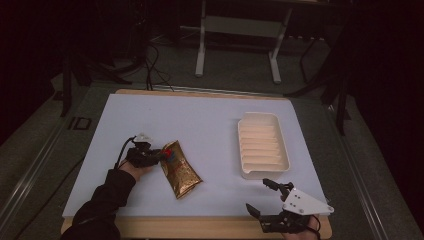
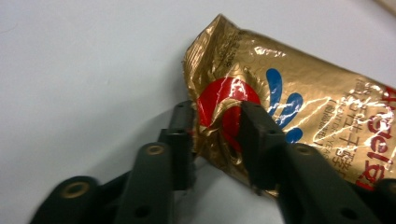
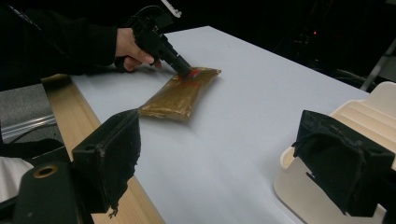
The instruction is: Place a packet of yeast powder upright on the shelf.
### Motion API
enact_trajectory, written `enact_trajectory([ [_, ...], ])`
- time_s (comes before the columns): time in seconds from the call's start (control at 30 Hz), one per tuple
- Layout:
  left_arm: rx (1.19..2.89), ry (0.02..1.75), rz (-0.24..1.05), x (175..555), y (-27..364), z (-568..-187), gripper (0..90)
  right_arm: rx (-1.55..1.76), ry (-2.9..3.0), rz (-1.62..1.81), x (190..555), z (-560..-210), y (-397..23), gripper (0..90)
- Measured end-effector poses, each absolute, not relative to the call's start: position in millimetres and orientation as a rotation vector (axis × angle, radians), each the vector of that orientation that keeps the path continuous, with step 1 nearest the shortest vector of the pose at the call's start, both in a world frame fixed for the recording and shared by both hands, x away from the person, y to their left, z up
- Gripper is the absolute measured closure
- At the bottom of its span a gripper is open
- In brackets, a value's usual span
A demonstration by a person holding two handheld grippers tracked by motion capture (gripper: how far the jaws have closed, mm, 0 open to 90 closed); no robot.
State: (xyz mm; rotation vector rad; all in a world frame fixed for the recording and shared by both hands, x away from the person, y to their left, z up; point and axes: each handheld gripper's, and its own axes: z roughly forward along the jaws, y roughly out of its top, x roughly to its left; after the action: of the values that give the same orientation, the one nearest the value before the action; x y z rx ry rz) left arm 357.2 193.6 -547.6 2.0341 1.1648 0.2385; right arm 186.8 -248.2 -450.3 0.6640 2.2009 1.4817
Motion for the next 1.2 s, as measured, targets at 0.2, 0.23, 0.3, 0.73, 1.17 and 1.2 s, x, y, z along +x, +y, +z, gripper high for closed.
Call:
enact_trajectory([
  [0.2,2.091,1.165,0.317,355,186,-545,86.8,0.659,2.203,1.480,187,-450,-248,14.8],
  [0.23,2.087,1.173,0.308,356,185,-545,88.0,0.659,2.203,1.479,187,-450,-248,14.7],
  [0.3,2.096,1.160,0.331,355,182,-543,89.5,0.662,2.201,1.481,187,-450,-248,14.8],
  [0.73,2.043,1.062,0.420,342,172,-507,90.0,0.671,2.192,1.485,187,-450,-250,14.8],
  [1.17,1.974,0.928,0.458,320,159,-468,90.0,0.687,2.182,1.492,189,-449,-251,14.8],
  [1.2,1.971,0.906,0.454,317,158,-465,90.0,0.688,2.183,1.490,189,-450,-251,14.8],
])
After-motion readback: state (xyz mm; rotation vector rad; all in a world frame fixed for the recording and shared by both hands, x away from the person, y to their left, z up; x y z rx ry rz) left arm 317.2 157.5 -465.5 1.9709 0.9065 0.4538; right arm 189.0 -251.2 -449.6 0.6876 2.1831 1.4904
